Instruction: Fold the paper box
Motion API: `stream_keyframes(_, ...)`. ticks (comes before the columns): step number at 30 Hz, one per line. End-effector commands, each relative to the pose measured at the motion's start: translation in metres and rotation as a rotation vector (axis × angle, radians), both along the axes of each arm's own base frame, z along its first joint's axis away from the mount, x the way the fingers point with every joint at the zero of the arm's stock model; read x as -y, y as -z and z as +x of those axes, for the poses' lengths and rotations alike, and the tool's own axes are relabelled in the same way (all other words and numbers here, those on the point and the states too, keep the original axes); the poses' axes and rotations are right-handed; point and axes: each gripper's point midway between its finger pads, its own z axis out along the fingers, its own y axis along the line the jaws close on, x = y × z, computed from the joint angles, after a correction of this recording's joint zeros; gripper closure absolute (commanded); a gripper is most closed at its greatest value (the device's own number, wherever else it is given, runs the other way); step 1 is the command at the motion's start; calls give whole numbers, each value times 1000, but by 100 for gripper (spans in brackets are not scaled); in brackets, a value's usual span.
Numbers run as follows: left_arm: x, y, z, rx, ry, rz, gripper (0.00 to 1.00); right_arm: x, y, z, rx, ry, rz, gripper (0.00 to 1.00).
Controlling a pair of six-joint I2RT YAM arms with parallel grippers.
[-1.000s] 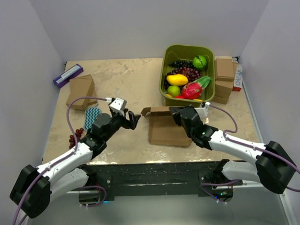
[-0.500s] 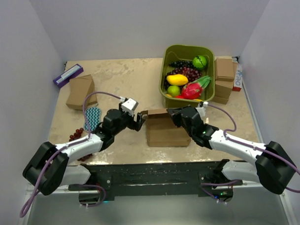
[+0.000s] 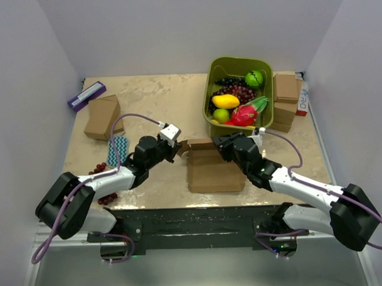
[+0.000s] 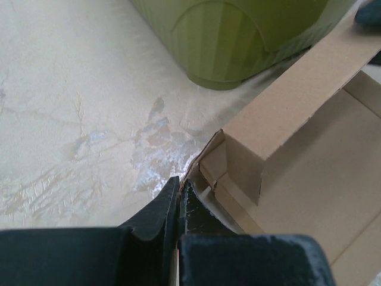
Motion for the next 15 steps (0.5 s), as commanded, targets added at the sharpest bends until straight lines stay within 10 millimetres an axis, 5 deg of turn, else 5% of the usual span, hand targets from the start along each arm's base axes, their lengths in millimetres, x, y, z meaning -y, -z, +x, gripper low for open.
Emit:
stream_keyframes(1, -1, -26, 4, -12, -26, 5, 100, 2, -8, -12, 77, -104, -120, 49)
stream_keyframes(5, -8, -17, -9, -129, -24, 70, 100, -5, -12, -31, 152, -255, -193, 31)
stream_keyframes(7, -5, -27, -8, -144, -15, 79, 100, -10, -17, -41, 193, -325, -199, 25)
stream_keyframes(11, -9, -24, -18, -225, 31, 180, 100, -13, -54, -58, 388, -466, -300, 20)
stream_keyframes(15, -18, -28, -7, -195, 94, 298, 100, -17, -80, -63, 532, -583, -464, 16)
